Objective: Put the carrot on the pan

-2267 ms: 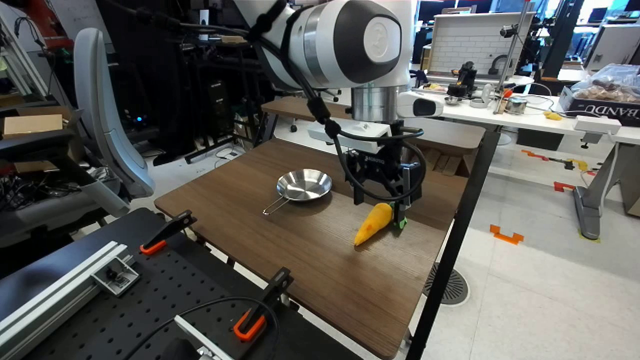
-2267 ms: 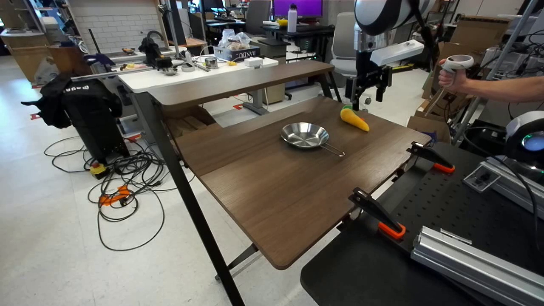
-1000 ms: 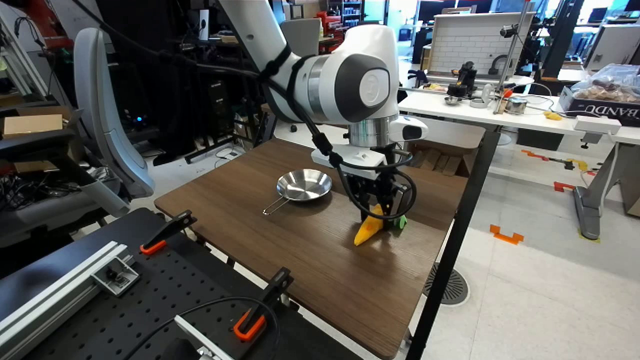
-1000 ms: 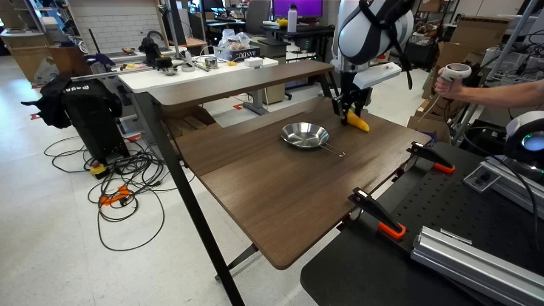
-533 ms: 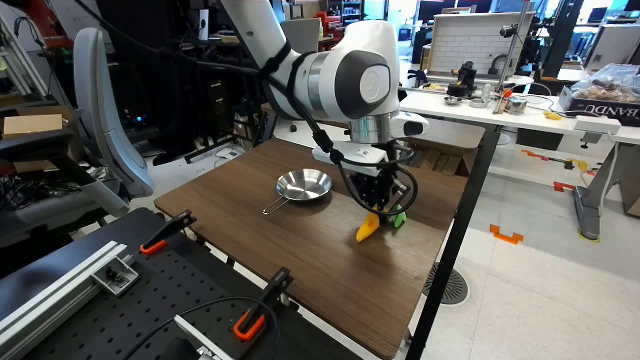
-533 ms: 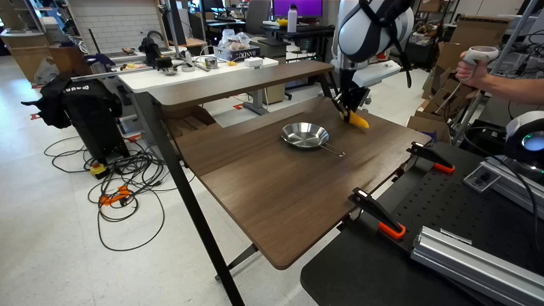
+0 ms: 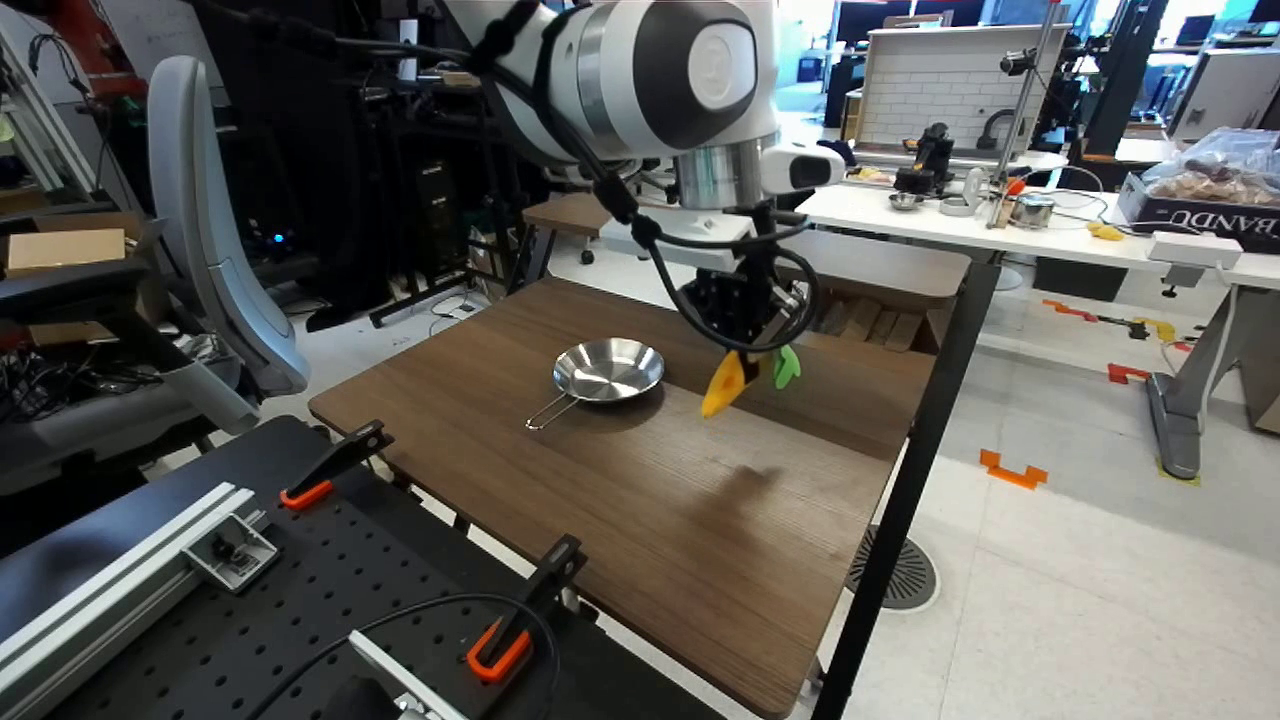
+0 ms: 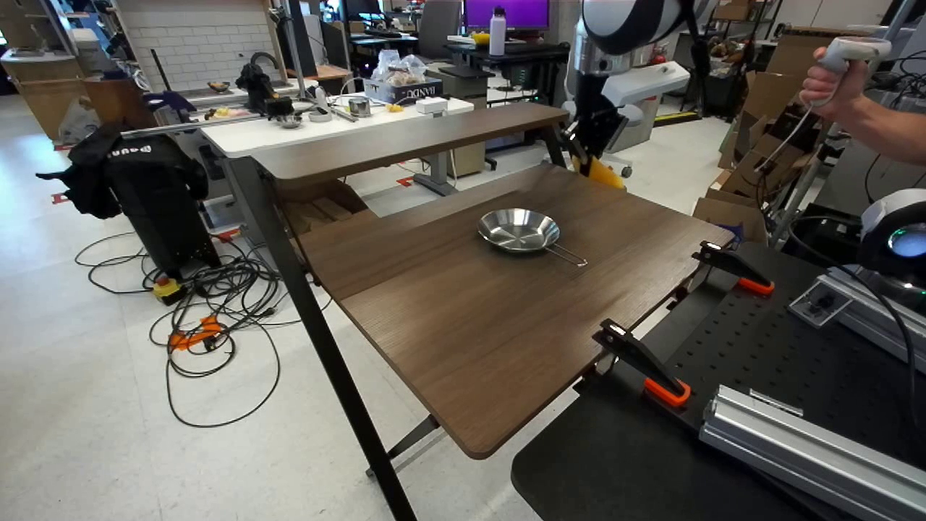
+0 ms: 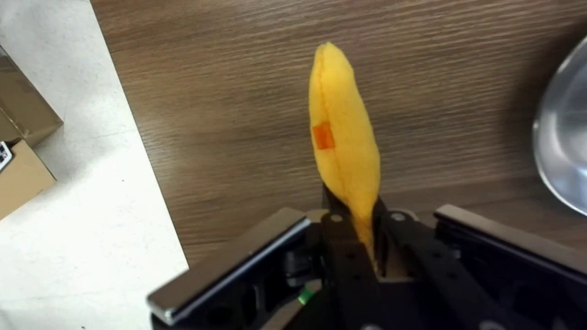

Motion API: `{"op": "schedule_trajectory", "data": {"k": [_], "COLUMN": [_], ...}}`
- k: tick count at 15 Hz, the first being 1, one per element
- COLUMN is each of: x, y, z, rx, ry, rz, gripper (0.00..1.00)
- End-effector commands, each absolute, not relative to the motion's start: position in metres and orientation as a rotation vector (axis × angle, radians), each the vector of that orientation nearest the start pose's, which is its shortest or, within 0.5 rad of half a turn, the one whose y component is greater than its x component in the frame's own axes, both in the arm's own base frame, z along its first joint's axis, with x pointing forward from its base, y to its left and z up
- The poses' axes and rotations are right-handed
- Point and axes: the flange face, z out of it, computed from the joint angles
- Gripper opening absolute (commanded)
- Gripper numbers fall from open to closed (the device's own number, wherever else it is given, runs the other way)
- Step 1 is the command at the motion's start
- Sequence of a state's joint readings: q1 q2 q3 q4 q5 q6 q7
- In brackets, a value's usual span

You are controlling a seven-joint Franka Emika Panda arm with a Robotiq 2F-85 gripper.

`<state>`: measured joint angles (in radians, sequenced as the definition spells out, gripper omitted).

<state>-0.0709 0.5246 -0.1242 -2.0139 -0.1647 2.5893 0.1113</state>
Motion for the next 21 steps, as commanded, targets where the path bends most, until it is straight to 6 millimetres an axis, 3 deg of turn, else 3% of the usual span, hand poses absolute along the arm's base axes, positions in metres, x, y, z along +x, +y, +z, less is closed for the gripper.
{"op": "schedule_trajectory", "data": {"k": [1, 6, 12, 16, 21], "x": [0.585, 0.590, 0.588, 0.581, 0.579], "y": [-0.076, -0.022, 0.020, 0.030, 0.027], "z": [0.234, 0.249, 0.232, 0.219, 0.201], "rx": [-3.241, -3.194, -3.161, -3.156, -3.166], "ry": [0.163, 0.080, 0.011, -0.021, -0.017], "rz": [-0.088, -0.099, -0.069, -0.039, -0.008], "gripper": [0.03, 0.03, 0.03, 0.03, 0.03]}}
